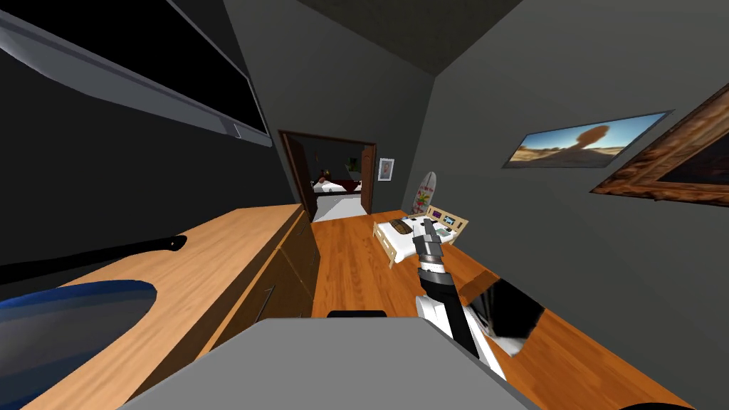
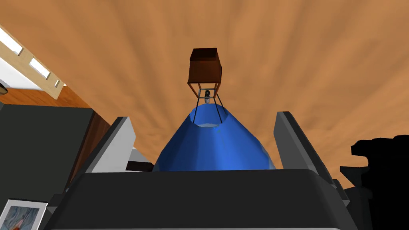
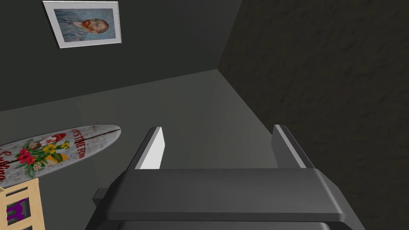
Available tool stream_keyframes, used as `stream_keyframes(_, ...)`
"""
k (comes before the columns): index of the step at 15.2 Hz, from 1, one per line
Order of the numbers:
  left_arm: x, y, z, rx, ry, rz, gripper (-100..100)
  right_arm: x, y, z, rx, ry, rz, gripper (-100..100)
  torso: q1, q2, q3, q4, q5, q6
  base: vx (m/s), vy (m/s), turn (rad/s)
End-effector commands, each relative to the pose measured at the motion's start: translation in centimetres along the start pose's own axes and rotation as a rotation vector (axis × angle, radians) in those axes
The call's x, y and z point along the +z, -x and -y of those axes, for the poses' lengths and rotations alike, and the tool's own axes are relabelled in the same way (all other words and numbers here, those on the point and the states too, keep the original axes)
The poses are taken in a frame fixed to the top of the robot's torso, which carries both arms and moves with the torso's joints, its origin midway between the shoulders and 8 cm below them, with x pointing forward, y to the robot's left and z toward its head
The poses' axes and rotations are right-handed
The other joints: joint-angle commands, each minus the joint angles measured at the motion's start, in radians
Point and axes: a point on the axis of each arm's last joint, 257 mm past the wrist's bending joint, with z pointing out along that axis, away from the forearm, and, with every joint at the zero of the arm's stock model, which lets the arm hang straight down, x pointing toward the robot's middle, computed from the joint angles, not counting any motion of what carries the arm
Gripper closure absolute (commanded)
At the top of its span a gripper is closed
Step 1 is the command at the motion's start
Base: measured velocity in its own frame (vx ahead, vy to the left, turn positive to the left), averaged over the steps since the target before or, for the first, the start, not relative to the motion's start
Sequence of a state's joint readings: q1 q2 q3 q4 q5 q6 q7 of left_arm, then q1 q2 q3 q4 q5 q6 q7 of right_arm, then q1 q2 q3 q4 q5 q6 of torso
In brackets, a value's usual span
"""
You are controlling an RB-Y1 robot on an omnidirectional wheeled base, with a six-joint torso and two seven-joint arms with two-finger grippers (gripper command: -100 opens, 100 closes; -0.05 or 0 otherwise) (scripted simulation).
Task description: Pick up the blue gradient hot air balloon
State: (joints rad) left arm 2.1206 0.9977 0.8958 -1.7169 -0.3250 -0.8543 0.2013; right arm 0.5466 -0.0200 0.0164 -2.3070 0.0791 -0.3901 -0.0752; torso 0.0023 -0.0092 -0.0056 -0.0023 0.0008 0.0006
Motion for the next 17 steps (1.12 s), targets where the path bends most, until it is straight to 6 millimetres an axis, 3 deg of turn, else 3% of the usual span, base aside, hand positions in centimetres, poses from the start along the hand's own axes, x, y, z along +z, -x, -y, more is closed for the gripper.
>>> stream_keyframes(1,1.2,-0.3,0.2,-0.031,-0.047,0.008,-100,0.0,0.0,0.0,0.000,0.000,0.000,0,0.000,0.000,0.000,0.000,0.000,0.000,-0.002,-0.033,-0.155)
stream_keyframes(4,0.4,-0.8,-1.7,-0.048,-0.003,0.008,-100,0.0,0.0,0.0,0.000,0.000,0.000,0,-0.007,0.011,0.006,0.003,-0.002,0.000,-0.043,-0.060,-0.074)
stream_keyframes(5,1.9,-0.7,-0.5,-0.066,-0.071,0.014,-100,0.0,0.0,0.0,0.000,0.000,0.000,0,-0.007,0.012,0.007,0.003,-0.002,-0.001,-0.055,-0.059,-0.116)
stream_keyframes(9,0.8,-1.5,-3.3,-0.090,-0.005,0.014,-100,0.0,0.0,0.0,0.000,0.000,0.000,0,-0.007,0.014,0.009,0.004,-0.002,-0.001,-0.040,-0.050,-0.048)
stream_keyframes(10,2.2,-1.4,-2.6,-0.107,-0.061,0.020,-100,0.0,0.0,0.0,0.000,0.000,0.000,0,-0.006,0.013,0.008,0.004,-0.002,-0.001,-0.030,-0.045,-0.134)
stream_keyframes(13,1.1,-2.1,-4.8,-0.126,-0.005,0.018,-100,0.0,0.0,0.0,0.000,0.000,0.000,0,-0.007,0.014,0.008,0.004,-0.002,-0.001,-0.036,-0.057,-0.075)
stream_keyframes(14,1.1,-2.1,-4.9,-0.126,-0.004,0.018,-100,0.0,0.0,0.0,0.000,0.000,0.000,0,-0.007,0.014,0.008,0.004,-0.002,-0.001,-0.012,-0.015,0.030)
stream_keyframes(15,2.4,-1.8,-4.2,-0.138,-0.057,0.022,-100,0.0,0.0,0.0,0.000,0.000,0.000,0,-0.006,0.013,0.008,0.004,-0.002,-0.001,-0.037,-0.048,-0.133)
stream_keyframes(17,1.9,-2.4,-5.6,-0.152,-0.023,0.021,-100,0.0,0.0,0.0,0.001,0.000,0.000,0,-0.007,0.014,0.008,0.004,-0.001,0.000,-0.036,-0.067,-0.126)
